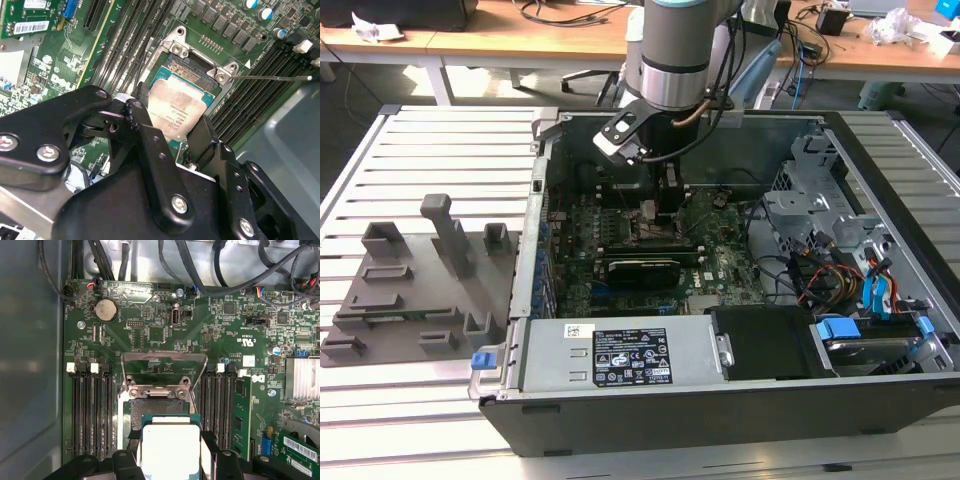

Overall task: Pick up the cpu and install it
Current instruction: 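Place the cpu into insertion slot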

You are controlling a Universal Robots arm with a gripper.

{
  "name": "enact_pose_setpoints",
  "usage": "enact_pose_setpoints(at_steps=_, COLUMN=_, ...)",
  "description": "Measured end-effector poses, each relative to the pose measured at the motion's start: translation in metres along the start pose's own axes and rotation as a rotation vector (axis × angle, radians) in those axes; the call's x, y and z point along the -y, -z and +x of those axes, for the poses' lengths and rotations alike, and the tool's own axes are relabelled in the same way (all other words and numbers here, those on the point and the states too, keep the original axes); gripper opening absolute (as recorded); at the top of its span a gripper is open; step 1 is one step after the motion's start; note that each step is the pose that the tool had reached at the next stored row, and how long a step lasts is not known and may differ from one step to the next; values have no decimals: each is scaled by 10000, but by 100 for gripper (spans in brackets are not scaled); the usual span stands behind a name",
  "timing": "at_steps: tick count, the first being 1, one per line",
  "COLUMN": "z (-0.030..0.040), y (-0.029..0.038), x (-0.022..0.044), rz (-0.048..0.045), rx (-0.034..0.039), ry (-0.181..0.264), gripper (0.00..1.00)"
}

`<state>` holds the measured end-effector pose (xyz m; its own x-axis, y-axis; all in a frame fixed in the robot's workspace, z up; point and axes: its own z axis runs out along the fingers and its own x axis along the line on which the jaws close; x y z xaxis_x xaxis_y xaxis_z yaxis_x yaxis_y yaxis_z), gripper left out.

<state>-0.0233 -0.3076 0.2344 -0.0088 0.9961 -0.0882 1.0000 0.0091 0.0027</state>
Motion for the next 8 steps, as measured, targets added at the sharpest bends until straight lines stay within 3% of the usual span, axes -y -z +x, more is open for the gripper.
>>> enact_pose_setpoints(at_steps=8, z=21, y=-167, x=-10, rz=27, rx=-1, ry=3, gripper=55)
